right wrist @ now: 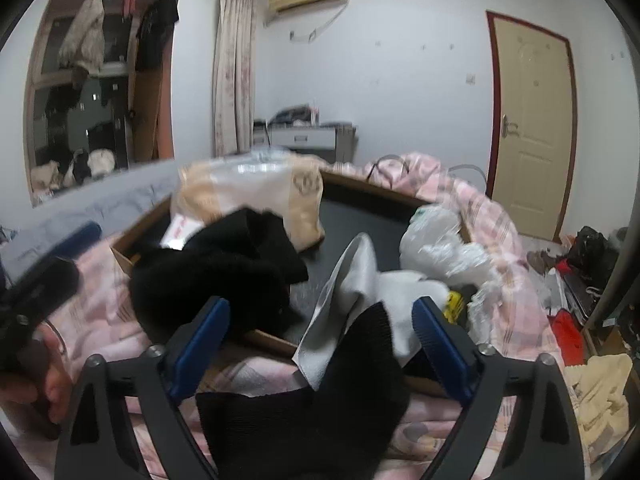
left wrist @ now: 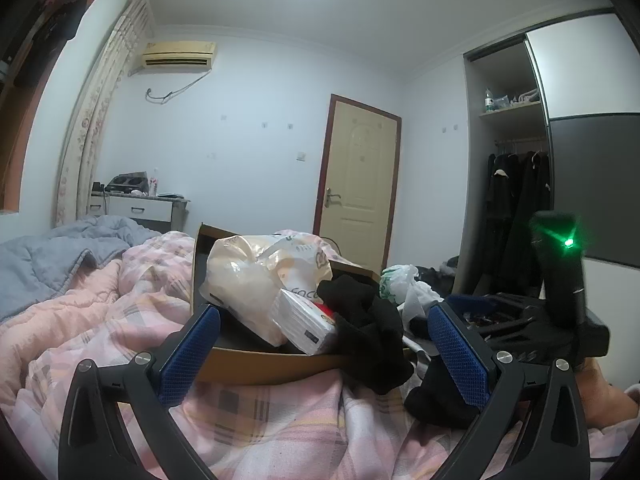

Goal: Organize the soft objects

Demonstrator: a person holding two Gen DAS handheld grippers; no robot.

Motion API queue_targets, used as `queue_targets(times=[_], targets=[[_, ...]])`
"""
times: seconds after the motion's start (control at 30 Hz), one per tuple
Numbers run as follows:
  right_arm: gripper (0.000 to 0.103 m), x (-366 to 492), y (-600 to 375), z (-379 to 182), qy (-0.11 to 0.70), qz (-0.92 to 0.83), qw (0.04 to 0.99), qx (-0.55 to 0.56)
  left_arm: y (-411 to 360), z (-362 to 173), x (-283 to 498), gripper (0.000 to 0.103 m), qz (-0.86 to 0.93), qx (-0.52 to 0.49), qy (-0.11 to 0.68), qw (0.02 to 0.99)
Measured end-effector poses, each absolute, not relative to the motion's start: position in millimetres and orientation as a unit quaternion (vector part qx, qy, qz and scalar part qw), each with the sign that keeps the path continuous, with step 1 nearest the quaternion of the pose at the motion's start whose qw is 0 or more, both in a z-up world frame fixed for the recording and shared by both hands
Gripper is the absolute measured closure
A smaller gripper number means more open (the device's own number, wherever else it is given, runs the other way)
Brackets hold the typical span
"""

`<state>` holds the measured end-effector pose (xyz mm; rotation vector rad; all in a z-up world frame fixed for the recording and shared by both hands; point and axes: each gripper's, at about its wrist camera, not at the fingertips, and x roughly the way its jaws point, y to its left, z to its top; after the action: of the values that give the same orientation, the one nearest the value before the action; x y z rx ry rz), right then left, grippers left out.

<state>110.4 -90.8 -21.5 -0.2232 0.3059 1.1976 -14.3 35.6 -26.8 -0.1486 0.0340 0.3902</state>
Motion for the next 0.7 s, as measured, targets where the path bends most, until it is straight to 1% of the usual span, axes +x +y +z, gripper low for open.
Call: queue_targets(times=[0.07, 0.1, 0.2, 0.33, 0.57, 0.7], targets=[[0.001, 112.6, -101.4, -18.4, 0.131, 0.559, 0.815, -0.080, 35.8, -26.9, -14.1, 0.000, 0.193, -0.075, 0.018, 0.978], [0.001, 113.9, -105.5, -17.4, 0.128, 0.558, 0.817, -0.069, 35.7, -27.1, -14.3, 0.000, 0.193, -0.075, 0.018, 0.978], [0.001, 121.1, -121.8, -16.2, 0.123, 0.551, 0.825, -0.035, 36.7, -27.8, -15.2, 0.000, 0.192, -0.077, 0.018, 0.978], [0.001, 125.7, -130.9, -19.3, 0.132, 0.555, 0.821, -0.020, 37.1, -28.0, -15.7, 0.000, 0.191, -0.078, 0.018, 0.978], [0.001, 131.9, -127.8, -27.4, 0.162, 0.589, 0.791, -0.034, 37.0, -27.9, -15.5, 0.000, 0.191, -0.078, 0.019, 0.978], [0.001, 133.0, -112.5, -31.8, 0.184, 0.598, 0.778, -0.060, 38.3, -28.6, -15.4, 0.000, 0.190, -0.081, 0.020, 0.978]])
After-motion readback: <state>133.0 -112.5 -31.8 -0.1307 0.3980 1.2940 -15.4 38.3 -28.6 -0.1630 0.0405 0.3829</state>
